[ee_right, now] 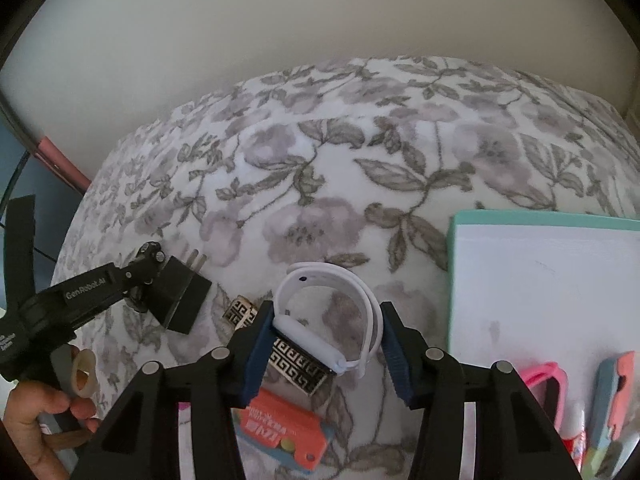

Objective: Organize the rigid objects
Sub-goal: 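Carry the white watch with right tool toward the tray while left tool carries the toy car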

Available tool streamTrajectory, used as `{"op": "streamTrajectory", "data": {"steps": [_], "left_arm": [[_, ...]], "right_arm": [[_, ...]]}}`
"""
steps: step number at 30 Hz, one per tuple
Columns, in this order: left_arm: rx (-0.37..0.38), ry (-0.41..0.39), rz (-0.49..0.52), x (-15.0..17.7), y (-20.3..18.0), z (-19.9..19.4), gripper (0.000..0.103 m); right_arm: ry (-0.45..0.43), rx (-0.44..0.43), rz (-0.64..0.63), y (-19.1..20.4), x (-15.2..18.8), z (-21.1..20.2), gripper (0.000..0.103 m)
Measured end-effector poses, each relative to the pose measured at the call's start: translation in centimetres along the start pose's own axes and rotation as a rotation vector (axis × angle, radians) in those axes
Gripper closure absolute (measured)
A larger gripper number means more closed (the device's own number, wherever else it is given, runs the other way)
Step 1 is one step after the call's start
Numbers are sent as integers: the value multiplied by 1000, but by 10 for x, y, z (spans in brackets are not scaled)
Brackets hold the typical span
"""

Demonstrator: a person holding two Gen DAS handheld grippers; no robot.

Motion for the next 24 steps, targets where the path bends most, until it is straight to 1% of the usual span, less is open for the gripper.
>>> {"op": "streamTrajectory", "data": {"steps": [5,9,13,16,19,24], "left_arm": [[16,-71,14,-7,-12,-34,64],[37,-130,50,-16,-34,-62,64],[60,-168,100,-18,-62,-83,64],[75,-183,144,-15,-85,-93,64],[82,-187,209,-8,-115,-100,64],[114,-169,306,7,-167,-102,64]], "right_arm": [[-18,-6,4,0,1,-16,50],[-42,2,21,-6,-2,-34,50],[-73,14,49,-19,-5,-58,50],[-94,21,83,-31,-7,-74,50],[-111,29,115,-45,-6,-89,50],[-137,60,175,-75,-3,-112,49]]}}
Point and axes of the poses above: each gripper's, at about its wrist camera, not at the fingertips, and z roughly the way its jaws point, y to its left, x to its underside, the point moved 6 cm from there along z, roughly the way its jaws point, and after that the axes turned 12 degrees about z, right-handed, at the moved point
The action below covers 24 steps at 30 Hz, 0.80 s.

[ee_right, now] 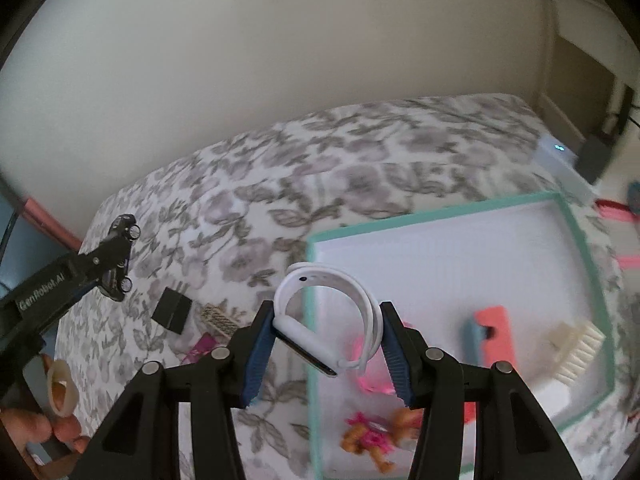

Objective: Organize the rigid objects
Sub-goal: 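Carry the white watch with right tool toward the tray while left tool carries the toy car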

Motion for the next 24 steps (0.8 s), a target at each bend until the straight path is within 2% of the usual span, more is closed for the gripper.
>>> {"op": "streamTrajectory", "data": {"steps": [7,12,24], "left_arm": [[56,47,98,4,-67,13,64],[80,93,132,14,-99,32,64],[97,132,163,23,-135,63,64]], "right_arm": [[-16,66,72,-47,-9,-10,49],[-4,121,96,-76,-12,-6,49],[18,178,155,-122,-23,5,49]]}}
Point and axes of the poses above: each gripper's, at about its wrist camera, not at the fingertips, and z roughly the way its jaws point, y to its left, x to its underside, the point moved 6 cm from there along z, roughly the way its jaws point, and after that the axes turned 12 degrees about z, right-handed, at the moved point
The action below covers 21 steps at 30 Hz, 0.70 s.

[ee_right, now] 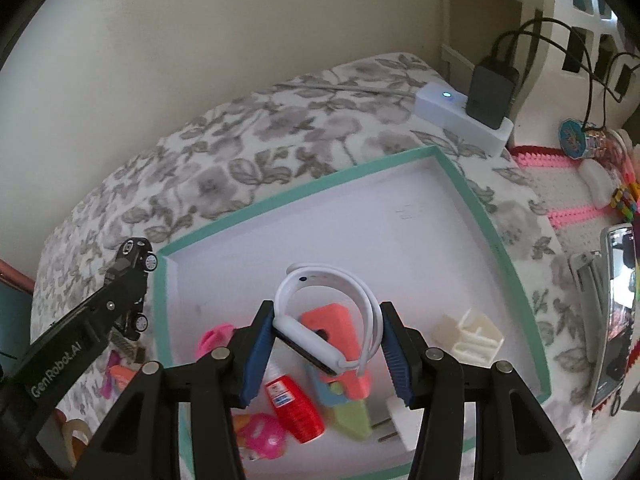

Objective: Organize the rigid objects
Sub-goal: 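Carry the white watch with right tool toward the tray while left tool carries the toy car, then open right tool releasing the white watch while left tool releases the black toy car in the tray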

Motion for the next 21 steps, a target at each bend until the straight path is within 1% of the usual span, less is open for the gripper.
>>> {"op": "streamTrajectory", "data": {"steps": [3,10,21], "left_arm": [[0,6,-4,-2,0,6,64],[-2,30,-8,1,-1,20,64],[-5,57,-11,3,0,28,64]], "right_arm": [[-2,19,-4,-6,-4,3,49],[-3,34,-7,-11,-11,7,49],[48,55,-14,-15,-2,27,49]]}}
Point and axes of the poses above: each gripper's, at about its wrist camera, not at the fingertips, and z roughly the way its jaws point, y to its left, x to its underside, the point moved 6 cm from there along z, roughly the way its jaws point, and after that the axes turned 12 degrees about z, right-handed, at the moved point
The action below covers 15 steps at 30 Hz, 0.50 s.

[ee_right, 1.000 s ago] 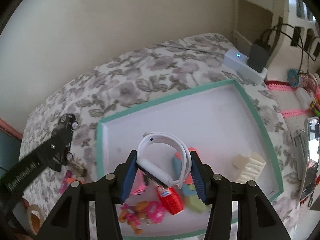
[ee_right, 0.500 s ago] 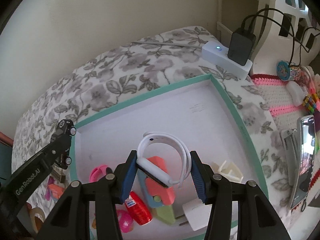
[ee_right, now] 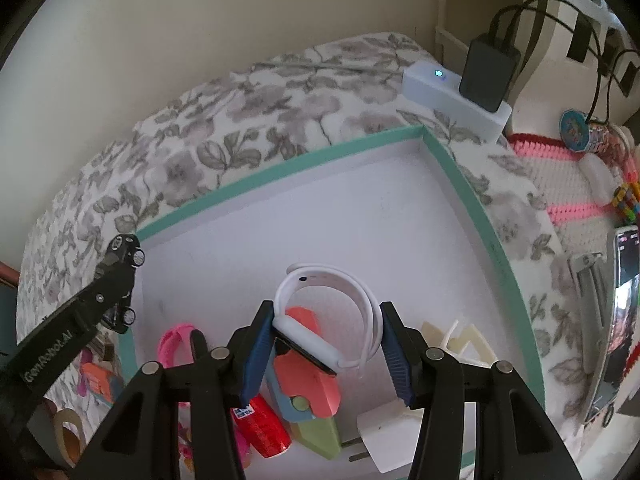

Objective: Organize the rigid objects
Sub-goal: 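Open right tool releasing the white watch while left tool releases the black toy car in the tray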

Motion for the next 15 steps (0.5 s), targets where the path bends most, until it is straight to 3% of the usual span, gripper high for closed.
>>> {"op": "streamTrajectory", "data": {"steps": [15], "left_arm": [[5,44,-7,9,1,13,64]], "right_arm": [[12,9,-1,-3,1,4,48]]}}
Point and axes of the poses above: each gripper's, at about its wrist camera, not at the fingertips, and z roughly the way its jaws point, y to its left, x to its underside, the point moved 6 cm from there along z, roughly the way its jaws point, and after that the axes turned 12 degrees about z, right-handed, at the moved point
